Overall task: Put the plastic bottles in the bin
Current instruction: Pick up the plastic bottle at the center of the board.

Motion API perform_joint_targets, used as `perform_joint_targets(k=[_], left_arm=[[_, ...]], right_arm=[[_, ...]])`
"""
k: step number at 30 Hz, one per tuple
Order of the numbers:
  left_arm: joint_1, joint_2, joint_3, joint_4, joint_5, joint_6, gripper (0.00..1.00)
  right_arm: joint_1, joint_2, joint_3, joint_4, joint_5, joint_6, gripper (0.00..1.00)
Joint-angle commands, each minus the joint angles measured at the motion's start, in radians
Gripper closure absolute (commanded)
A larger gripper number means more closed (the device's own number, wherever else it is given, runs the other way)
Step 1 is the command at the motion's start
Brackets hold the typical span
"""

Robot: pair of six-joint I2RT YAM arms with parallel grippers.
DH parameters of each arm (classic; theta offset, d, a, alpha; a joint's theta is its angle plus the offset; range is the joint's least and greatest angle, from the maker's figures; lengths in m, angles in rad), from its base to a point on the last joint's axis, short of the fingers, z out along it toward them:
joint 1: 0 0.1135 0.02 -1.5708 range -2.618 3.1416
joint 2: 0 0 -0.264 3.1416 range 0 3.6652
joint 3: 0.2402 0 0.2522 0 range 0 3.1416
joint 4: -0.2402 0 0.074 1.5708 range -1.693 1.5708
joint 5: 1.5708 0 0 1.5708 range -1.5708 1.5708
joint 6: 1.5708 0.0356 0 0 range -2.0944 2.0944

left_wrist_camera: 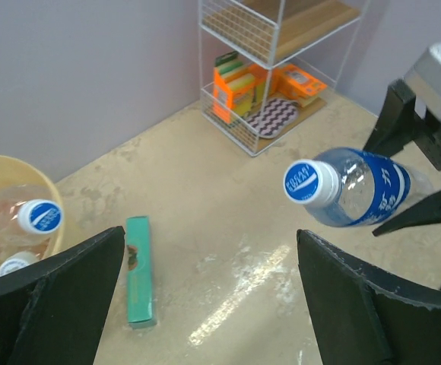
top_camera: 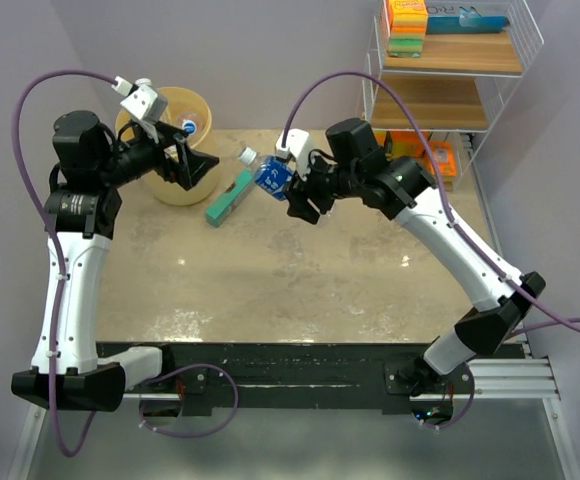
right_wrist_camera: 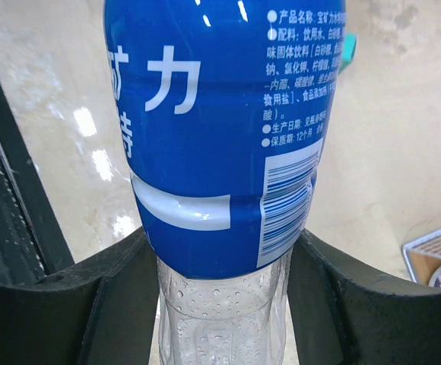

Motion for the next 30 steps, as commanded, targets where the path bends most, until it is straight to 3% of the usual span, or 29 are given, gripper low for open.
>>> perform_joint_targets(k=[1, 9, 16, 19, 27, 30], left_arm=[[0.007, -0.023, -0.029, 0.081, 0.186, -0.066, 0.01], [0.007, -0.055, -0.089, 0.244, 0.359, -0.194, 0.01], [0.007, -0.076, -0.189, 0.494, 0.479, -0.381, 0.01], [0.007, -0.087, -0.218, 0.592, 0.506, -0.452, 0.01], [0.006, -0.093, -0.238, 0.657, 0.514, -0.517, 0.01], [0.004, -0.096, -0.27, 0.765, 0.516, -0.601, 0.01]], right_arm=[[-0.016, -0.003, 0.139, -0.035, -0.122, 0.017, 0.69], [-0.024, 0.029, 0.251, -0.053, -0.223, 0.024, 0.69], [-0.027, 0.049, 0.322, -0.07, -0.295, 0.026, 0.69], [-0.028, 0.057, 0.345, -0.073, -0.311, 0.021, 0.69], [-0.027, 0.074, 0.392, -0.081, -0.364, 0.024, 0.68], [-0.027, 0.083, 0.408, -0.083, -0.398, 0.028, 0.68]])
